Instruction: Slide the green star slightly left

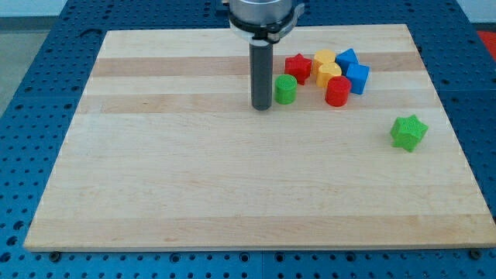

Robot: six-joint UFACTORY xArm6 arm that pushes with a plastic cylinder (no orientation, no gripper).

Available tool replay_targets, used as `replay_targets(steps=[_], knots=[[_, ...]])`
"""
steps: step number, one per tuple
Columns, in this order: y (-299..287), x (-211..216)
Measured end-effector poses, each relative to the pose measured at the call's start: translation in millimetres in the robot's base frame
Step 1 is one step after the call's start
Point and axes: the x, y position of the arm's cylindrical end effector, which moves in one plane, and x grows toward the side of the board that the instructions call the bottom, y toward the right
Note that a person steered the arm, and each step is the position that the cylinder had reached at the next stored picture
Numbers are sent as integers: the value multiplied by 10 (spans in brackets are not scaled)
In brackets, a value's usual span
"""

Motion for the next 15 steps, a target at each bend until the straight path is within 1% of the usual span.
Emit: replay_targets(steps=[1, 2, 3, 4, 5, 6, 7, 8, 9, 10, 11, 12, 13, 14, 15], knots=[[183, -135], [280, -183], [268, 33], [267, 585], [450, 1245], [998, 1757], [1866, 1944], [2509, 1841], [2652, 1452], [2537, 1188], [2257, 1072], [2162, 1053], [2504, 1050], [2715, 913], [2615, 728]])
